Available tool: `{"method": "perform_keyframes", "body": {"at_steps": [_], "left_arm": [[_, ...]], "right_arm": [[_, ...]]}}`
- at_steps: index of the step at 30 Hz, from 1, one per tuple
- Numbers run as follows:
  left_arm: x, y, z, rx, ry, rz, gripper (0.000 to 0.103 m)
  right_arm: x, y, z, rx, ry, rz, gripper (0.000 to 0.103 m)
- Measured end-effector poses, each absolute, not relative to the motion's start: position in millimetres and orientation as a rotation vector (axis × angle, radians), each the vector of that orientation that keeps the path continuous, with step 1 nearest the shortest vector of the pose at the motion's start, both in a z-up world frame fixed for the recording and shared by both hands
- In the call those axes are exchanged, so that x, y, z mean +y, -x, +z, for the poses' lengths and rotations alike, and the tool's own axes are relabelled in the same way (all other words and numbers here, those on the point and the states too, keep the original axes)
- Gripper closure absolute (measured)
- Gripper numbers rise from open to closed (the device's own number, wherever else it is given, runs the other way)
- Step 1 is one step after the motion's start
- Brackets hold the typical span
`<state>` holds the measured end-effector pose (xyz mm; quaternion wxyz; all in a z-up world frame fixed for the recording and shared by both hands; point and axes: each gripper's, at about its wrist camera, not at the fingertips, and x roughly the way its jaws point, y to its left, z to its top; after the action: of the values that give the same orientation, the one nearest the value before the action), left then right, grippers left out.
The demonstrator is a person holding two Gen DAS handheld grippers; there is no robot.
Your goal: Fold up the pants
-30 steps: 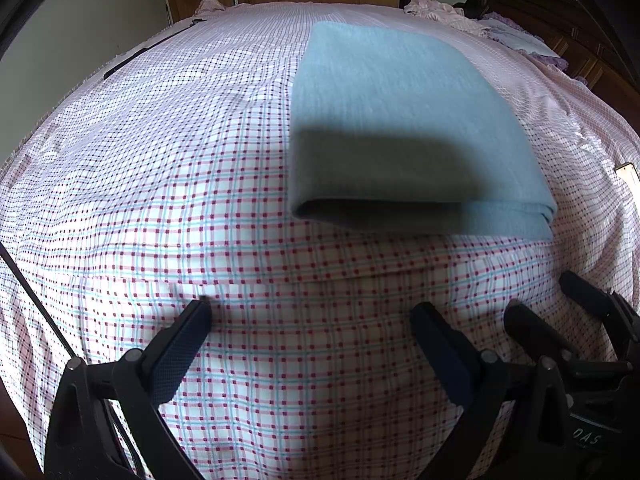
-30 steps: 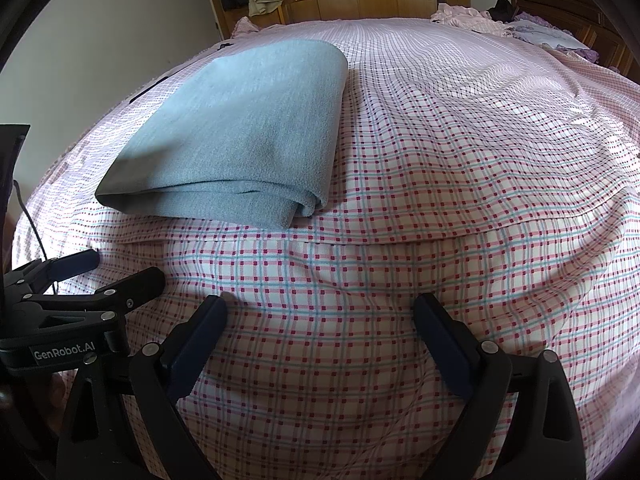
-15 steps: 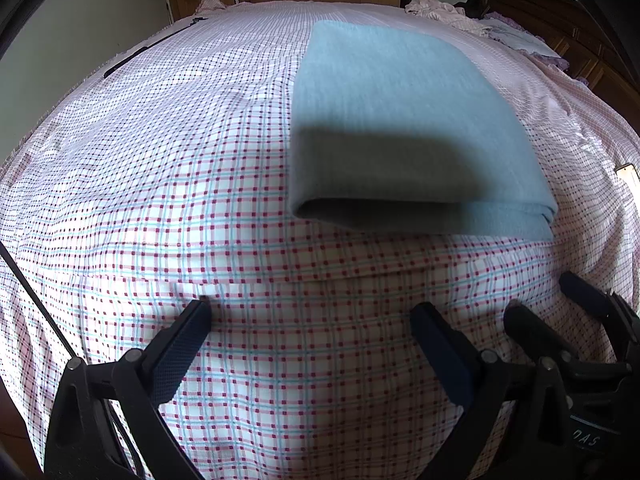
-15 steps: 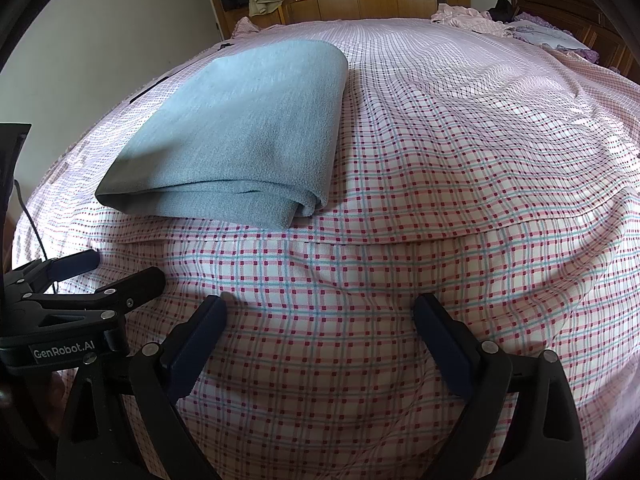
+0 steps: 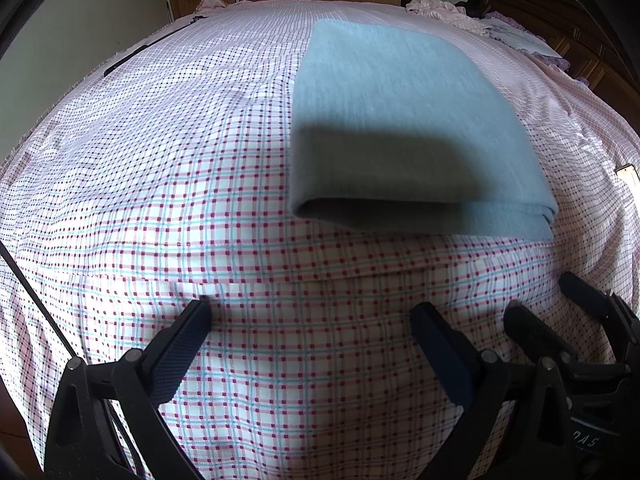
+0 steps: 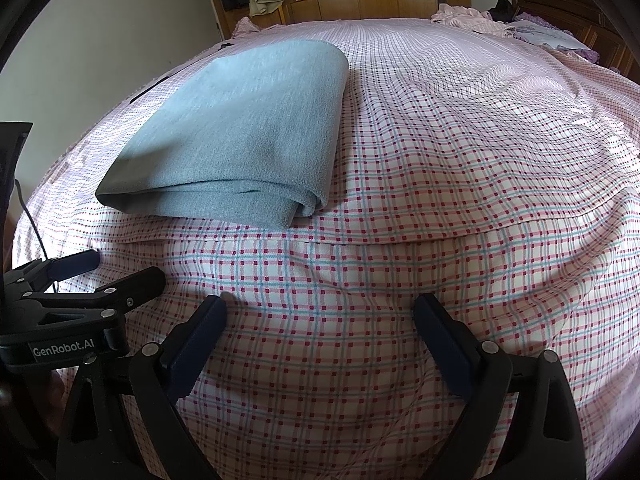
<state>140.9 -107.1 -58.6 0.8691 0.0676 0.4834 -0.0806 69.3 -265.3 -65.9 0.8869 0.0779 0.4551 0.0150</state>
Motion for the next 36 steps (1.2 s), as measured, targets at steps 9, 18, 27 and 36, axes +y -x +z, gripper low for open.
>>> {"method": "perform_keyframes", "body": {"at_steps": [9,18,27,36], "left_arm": [[-105.8,-141.0,-58.7,1.014,-0.142,-0.17,0.001],[-105.8,-140.1,-57.7,1.016,-0.142,-0.172,0.001],[-103.3,-142.1,-58.1,1.018,-0.141,-0.174,0.001],[-103.1,-141.2,-57.8,1.018,-0.142,-0.175,0.001]], "right_arm": [[-264.5,-69.1,-66.1,0.945,-0.162,0.031,0.012],[-264.7,-68.9,-66.3,0.945,-0.163,0.03,0.012],[-264.4,-68.8,-66.6,0.945,-0.163,0.03,0.012],[-264.0,-68.5,-66.8,0.944,-0.164,0.03,0.012]]}}
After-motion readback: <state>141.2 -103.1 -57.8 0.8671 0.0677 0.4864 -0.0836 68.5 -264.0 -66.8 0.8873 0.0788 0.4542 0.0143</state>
